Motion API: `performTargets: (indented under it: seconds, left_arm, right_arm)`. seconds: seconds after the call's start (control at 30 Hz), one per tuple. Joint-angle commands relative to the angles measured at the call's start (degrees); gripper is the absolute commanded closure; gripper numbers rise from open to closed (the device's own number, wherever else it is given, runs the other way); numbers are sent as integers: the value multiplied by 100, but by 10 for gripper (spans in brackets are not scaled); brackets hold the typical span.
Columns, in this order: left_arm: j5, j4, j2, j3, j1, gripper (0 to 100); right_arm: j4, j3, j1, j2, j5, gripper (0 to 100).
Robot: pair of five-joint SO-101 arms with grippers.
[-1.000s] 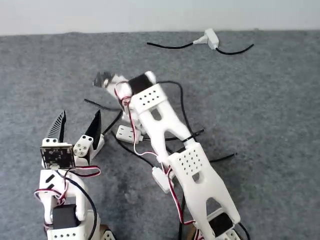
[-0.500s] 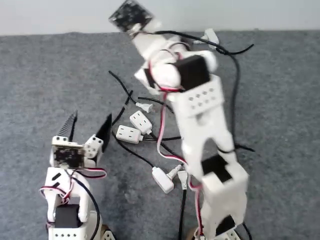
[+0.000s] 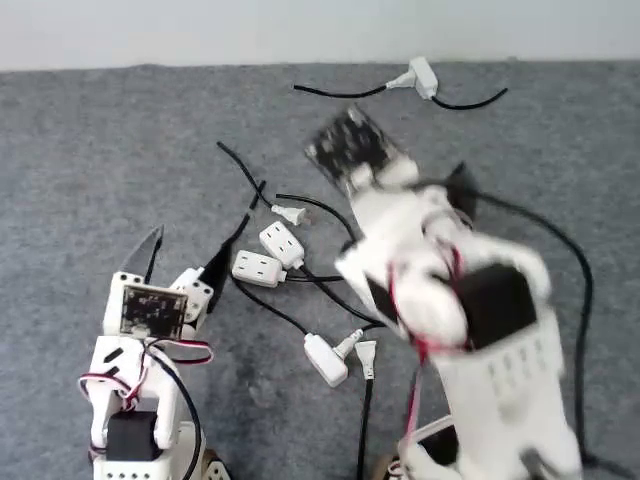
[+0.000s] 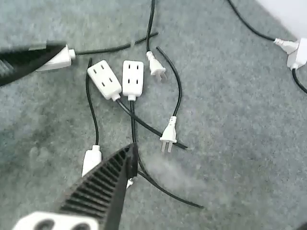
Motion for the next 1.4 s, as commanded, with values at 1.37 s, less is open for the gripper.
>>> performTargets:
  seconds: [1.37]
  left_arm:
    - [-932,3420,-88,848,-993,694]
  right_arm:
    - [-2563,9952,2721,-6818,-18,468]
